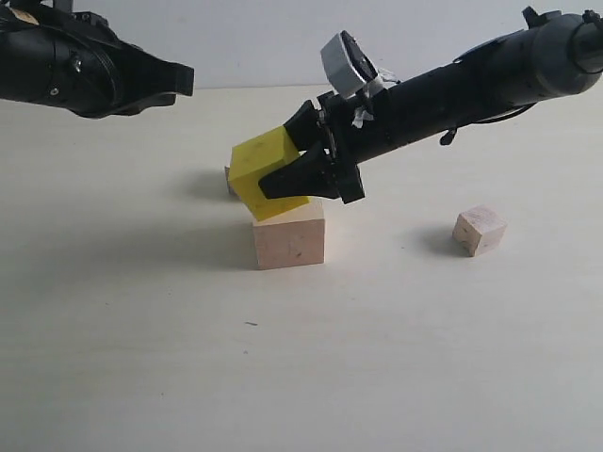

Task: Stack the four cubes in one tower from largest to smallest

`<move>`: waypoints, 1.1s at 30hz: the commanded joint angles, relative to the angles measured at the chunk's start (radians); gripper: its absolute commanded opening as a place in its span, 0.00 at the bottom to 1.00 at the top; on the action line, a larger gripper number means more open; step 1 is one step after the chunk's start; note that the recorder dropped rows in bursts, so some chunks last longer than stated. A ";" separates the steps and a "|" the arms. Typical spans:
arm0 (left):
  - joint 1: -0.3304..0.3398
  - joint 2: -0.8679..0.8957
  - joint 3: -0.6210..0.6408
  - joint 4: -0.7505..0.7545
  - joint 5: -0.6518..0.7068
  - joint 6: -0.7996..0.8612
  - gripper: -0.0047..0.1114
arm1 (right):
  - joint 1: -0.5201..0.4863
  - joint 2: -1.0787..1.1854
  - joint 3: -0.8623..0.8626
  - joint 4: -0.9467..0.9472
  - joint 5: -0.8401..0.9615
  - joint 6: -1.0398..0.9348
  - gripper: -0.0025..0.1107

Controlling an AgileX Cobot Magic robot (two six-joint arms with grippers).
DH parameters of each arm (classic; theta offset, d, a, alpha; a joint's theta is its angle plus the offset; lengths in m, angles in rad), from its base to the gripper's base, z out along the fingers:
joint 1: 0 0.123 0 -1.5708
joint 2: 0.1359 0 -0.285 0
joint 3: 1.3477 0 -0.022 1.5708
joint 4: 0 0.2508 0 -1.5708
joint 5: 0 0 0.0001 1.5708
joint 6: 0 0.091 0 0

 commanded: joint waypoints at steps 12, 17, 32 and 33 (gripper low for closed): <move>0.001 -0.011 0.010 0.005 0.053 0.002 0.04 | 0.001 0.004 -0.037 -0.003 0.011 -0.012 0.02; 0.001 -0.011 0.013 0.005 0.062 0.002 0.04 | 0.001 0.004 -0.037 -0.006 -0.023 -0.012 0.02; 0.001 -0.011 0.013 0.004 0.100 0.002 0.04 | 0.001 0.006 -0.037 0.020 -0.099 -0.013 0.02; 0.001 -0.011 0.013 0.004 0.100 0.002 0.04 | 0.001 0.006 -0.037 0.018 -0.099 -0.013 0.02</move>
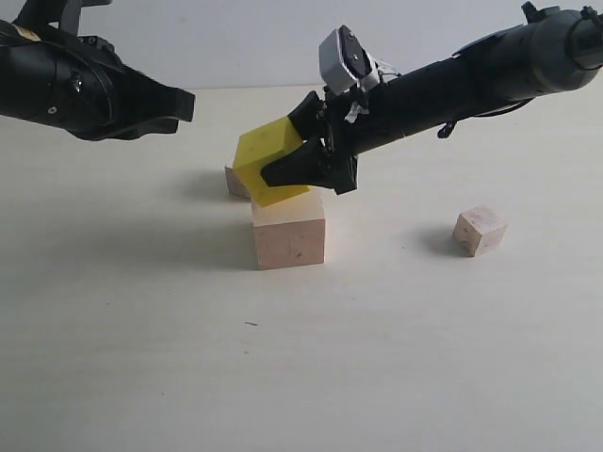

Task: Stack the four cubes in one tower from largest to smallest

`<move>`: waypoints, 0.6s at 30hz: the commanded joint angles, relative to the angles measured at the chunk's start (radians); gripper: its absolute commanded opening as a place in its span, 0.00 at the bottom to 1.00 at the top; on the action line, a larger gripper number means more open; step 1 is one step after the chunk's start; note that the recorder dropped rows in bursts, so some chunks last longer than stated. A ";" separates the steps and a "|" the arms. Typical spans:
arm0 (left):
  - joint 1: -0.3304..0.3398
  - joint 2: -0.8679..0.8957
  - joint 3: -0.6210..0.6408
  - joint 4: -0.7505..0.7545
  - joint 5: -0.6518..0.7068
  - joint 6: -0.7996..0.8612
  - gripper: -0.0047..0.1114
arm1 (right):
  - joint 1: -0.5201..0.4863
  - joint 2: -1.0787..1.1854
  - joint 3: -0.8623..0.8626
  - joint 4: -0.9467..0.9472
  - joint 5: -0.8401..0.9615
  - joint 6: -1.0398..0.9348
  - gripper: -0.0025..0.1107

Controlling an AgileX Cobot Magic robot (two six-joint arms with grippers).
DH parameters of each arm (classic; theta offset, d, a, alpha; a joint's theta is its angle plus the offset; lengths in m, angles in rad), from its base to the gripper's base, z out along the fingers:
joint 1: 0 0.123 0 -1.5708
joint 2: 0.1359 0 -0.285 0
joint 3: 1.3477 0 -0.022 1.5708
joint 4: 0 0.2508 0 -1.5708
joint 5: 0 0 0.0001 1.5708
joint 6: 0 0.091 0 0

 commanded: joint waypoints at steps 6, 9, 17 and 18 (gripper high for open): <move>0.001 -0.009 0.002 0.002 0.007 0.008 0.04 | 0.001 -0.002 -0.007 -0.029 -0.006 -0.009 0.33; 0.001 -0.009 0.002 0.002 0.007 0.008 0.04 | 0.001 -0.002 -0.007 -0.029 -0.023 0.012 0.49; 0.001 -0.009 0.002 0.002 0.007 0.012 0.04 | 0.001 -0.002 -0.007 -0.025 -0.038 0.057 0.61; 0.001 -0.009 0.002 0.002 0.007 0.012 0.04 | 0.001 -0.002 -0.007 -0.025 -0.038 0.057 0.61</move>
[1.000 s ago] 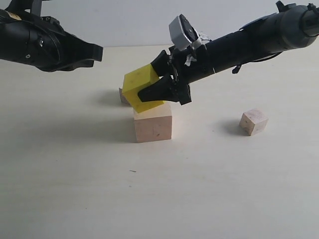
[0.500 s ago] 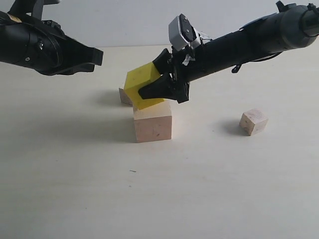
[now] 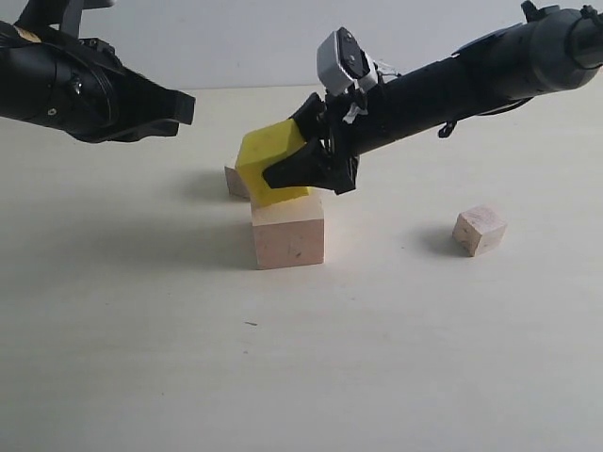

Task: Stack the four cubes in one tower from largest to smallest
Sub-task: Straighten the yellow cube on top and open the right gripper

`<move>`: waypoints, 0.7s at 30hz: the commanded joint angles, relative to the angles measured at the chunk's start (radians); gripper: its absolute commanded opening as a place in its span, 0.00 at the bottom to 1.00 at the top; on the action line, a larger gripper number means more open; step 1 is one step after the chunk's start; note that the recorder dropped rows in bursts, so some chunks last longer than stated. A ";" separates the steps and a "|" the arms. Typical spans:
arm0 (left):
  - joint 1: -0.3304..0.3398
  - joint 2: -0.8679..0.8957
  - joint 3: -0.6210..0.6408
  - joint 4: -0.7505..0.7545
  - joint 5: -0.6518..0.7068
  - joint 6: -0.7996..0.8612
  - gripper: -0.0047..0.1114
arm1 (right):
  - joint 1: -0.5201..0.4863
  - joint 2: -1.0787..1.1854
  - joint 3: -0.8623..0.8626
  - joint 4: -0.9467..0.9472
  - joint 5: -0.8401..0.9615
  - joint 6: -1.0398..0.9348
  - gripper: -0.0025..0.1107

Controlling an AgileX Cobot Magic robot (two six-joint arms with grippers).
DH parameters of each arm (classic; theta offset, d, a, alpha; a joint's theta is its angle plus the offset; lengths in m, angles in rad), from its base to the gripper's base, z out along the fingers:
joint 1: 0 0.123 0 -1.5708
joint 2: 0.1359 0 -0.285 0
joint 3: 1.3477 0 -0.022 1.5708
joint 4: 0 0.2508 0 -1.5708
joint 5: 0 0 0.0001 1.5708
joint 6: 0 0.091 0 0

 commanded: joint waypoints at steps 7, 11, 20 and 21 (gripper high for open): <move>0.001 -0.009 0.002 0.002 -0.003 0.008 0.04 | 0.001 -0.002 -0.003 -0.007 -0.016 0.043 0.61; 0.001 -0.009 0.002 0.006 -0.003 0.008 0.04 | 0.001 -0.017 -0.003 0.003 0.009 0.043 0.61; 0.001 -0.009 0.002 0.006 -0.003 0.008 0.04 | 0.001 -0.155 -0.003 -0.033 -0.009 0.125 0.61; 0.001 -0.009 0.002 0.006 -0.003 0.008 0.04 | 0.001 -0.171 -0.003 -0.040 -0.020 0.143 0.61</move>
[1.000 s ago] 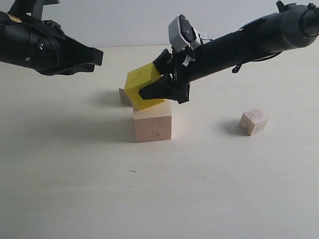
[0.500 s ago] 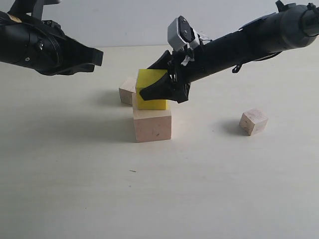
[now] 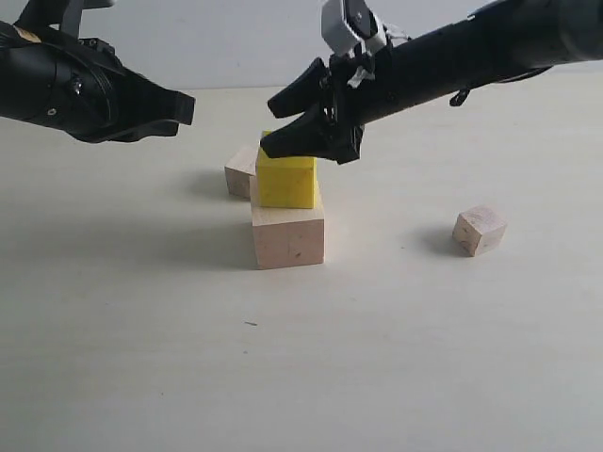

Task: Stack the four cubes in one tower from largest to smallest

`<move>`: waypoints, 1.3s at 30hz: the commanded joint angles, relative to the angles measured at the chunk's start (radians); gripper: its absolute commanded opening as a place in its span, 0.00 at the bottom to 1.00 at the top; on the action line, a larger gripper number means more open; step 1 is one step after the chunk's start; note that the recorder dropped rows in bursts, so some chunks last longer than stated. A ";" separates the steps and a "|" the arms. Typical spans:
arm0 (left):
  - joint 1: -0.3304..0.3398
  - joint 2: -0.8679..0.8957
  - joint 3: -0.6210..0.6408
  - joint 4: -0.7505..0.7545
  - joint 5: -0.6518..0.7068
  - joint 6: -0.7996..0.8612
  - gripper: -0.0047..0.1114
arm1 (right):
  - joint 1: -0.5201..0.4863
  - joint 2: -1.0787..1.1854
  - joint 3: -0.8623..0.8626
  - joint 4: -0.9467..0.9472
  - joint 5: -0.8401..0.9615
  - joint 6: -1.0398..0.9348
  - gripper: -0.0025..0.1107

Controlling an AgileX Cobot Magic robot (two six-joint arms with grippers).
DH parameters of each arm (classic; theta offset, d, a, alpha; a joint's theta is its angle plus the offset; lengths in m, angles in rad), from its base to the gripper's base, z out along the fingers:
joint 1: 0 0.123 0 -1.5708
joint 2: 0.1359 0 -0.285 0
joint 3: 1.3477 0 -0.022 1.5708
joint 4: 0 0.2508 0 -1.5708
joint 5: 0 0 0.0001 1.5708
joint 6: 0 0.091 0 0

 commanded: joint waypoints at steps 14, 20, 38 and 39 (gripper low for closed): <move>0.001 0.083 -0.007 -0.051 0.035 0.006 0.04 | 0.001 -0.156 -0.003 -0.465 -0.445 0.853 0.02; 0.001 0.169 -0.057 -0.103 0.059 0.019 0.04 | 0.001 -0.129 -0.003 -0.490 -0.418 1.029 0.02; 0.001 0.312 -0.193 -0.401 0.107 0.207 0.04 | 0.001 -0.093 -0.001 -0.539 -0.224 1.243 0.02; 0.001 0.317 -0.193 -0.402 0.105 0.207 0.04 | 0.001 -0.093 -0.001 -0.537 -0.225 1.243 0.02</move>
